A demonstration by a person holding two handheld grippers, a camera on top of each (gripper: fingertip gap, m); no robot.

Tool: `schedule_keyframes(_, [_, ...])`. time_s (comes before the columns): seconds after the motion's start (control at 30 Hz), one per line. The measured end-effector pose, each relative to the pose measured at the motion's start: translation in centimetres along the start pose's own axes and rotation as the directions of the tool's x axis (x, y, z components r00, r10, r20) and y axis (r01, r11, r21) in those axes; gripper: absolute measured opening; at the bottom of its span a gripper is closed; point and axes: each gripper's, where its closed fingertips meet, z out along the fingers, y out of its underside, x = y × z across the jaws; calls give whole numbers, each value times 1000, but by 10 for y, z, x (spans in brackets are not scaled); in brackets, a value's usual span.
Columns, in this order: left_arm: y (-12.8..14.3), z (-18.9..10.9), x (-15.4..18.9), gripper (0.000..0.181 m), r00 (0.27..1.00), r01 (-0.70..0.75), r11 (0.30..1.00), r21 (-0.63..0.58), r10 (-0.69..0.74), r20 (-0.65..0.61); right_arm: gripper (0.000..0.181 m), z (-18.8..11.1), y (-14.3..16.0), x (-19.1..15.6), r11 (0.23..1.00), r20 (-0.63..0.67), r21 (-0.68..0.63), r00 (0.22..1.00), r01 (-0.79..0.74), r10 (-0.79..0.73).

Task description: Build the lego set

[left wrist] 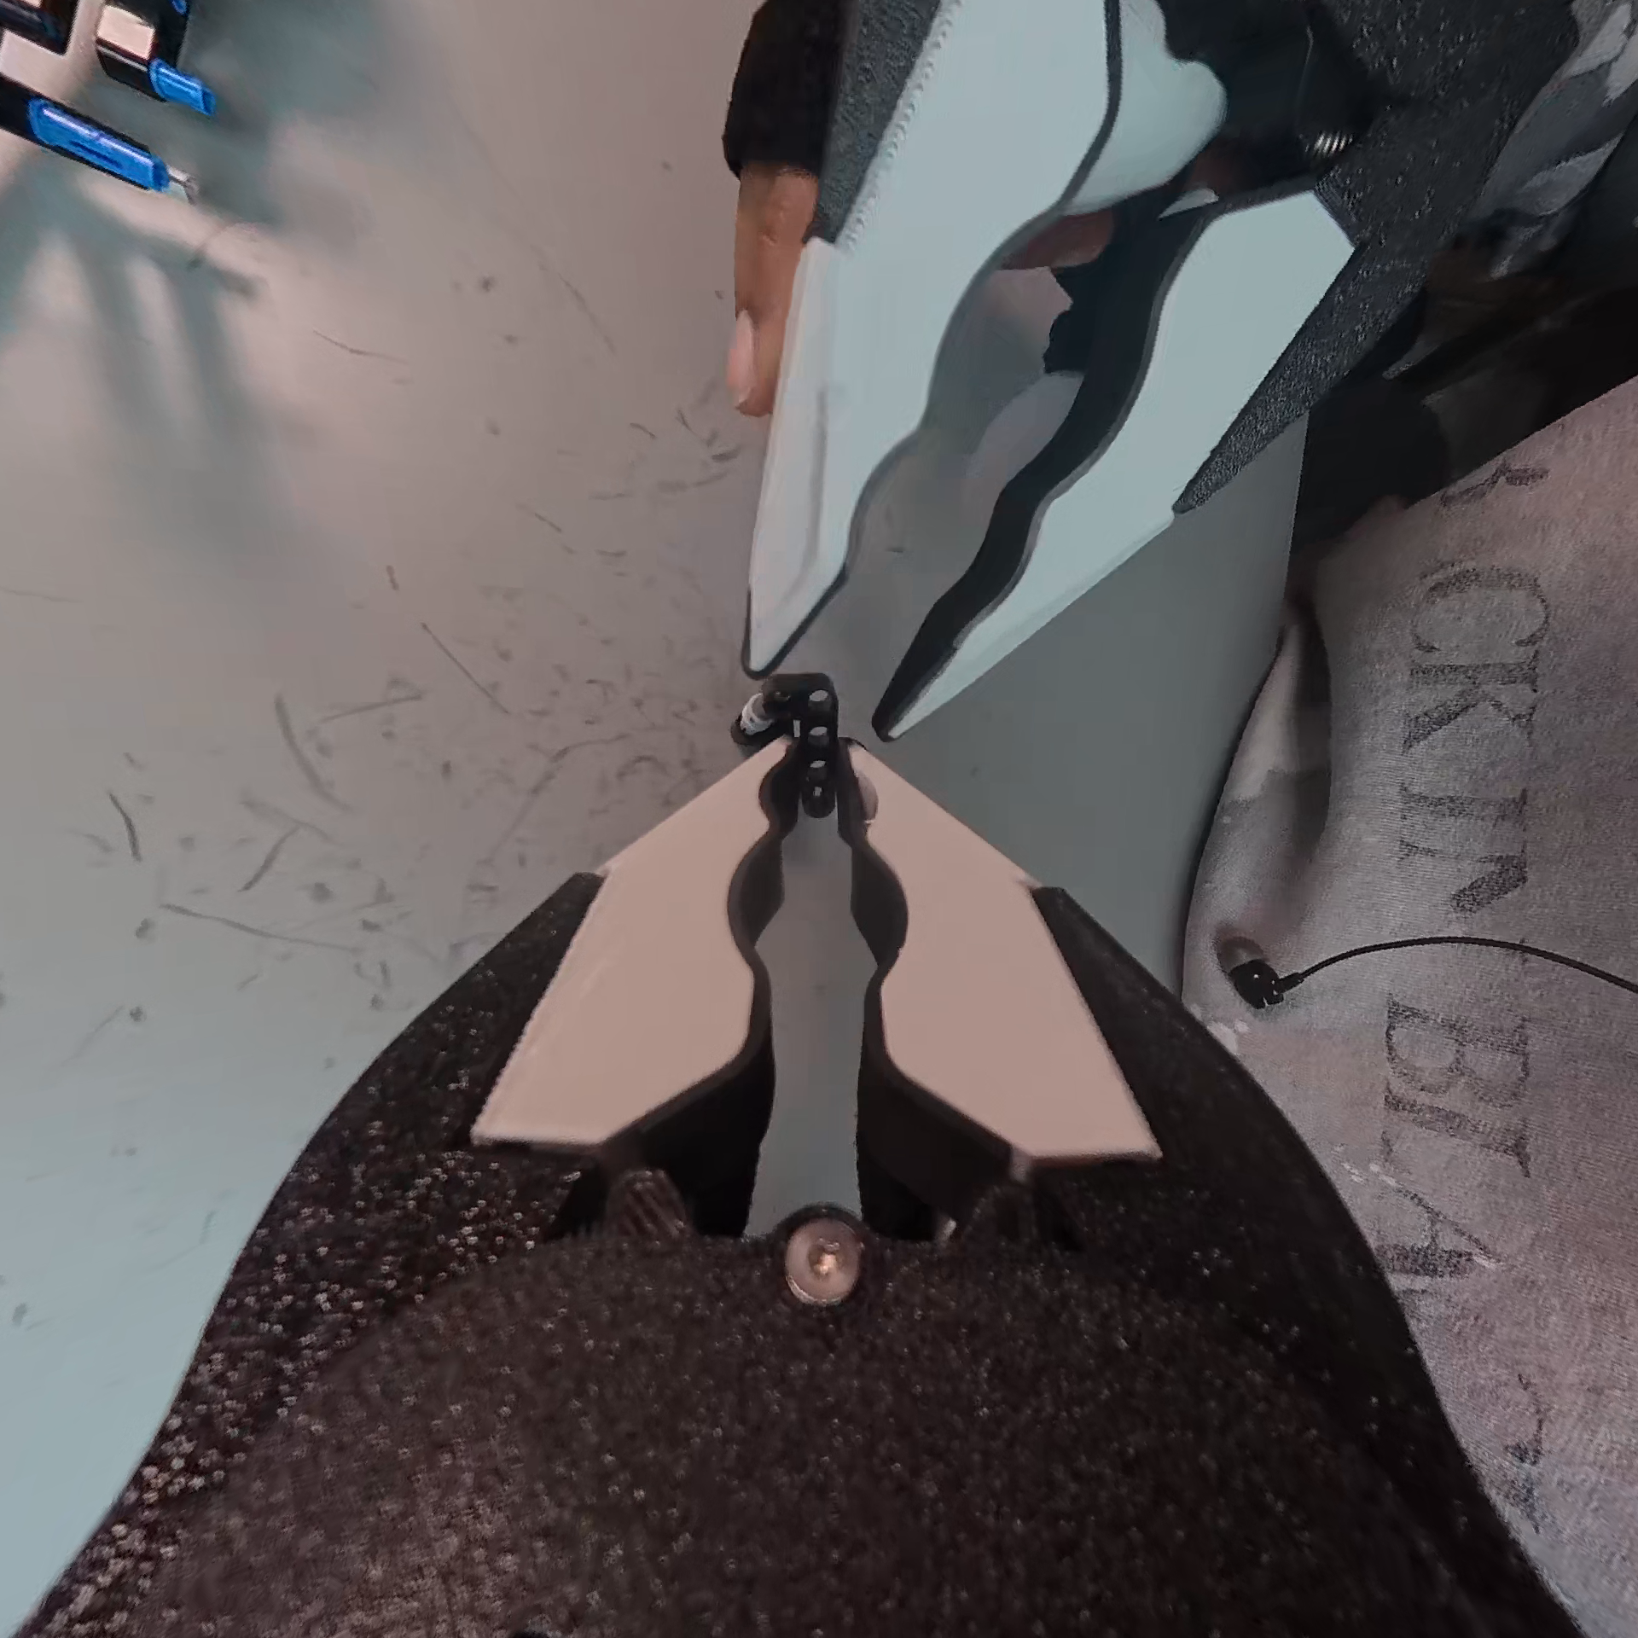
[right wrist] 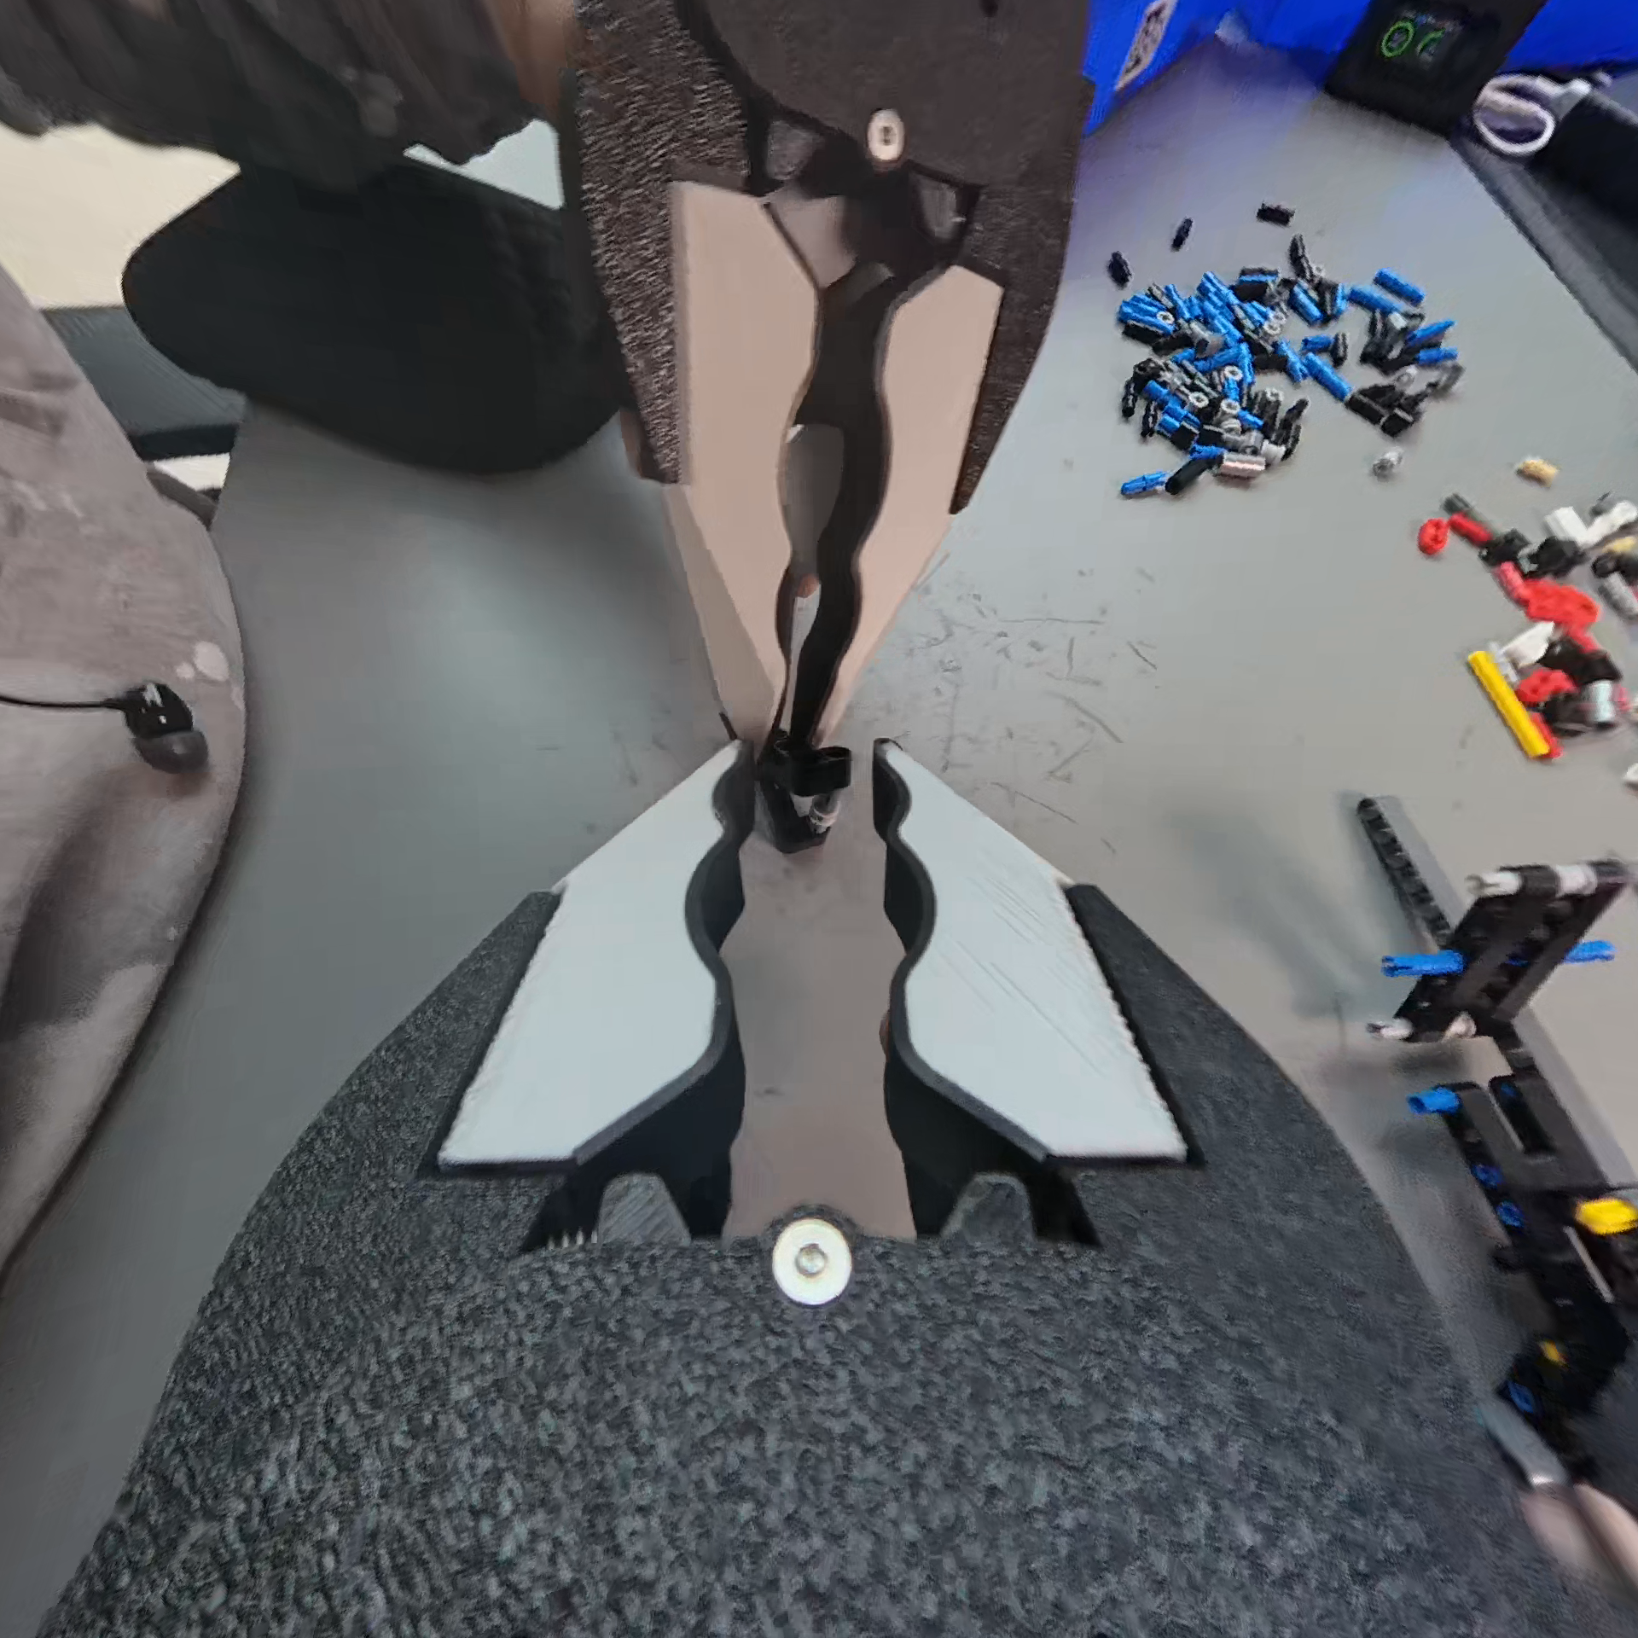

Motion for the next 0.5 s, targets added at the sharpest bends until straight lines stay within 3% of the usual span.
schedule_keyframes(0.03, [0,0,0,9,1000,0,1000,-2,0,4,27,-2,-1,4,998,-2,10,998,-62,62])
schedule_keyframes(0.13, [1,-1,-2,9,999,-13,1000,-14,13,32,25,-5,-6,9,976,28,39,977,-212,211])
schedule_keyframes(0.2, [1,-1,-2,9,999,-24,999,-22,25,42,23,-3,-5,6,974,49,22,973,-225,224])
schedule_keyframes(0.33, [3,-1,-2,10,997,-47,998,-39,49,58,28,3,1,0,992,86,7,989,-123,122])
schedule_keyframes(0.5, [5,-2,-2,9,993,-87,993,-77,92,71,32,8,9,-4,987,95,-57,985,152,-146])
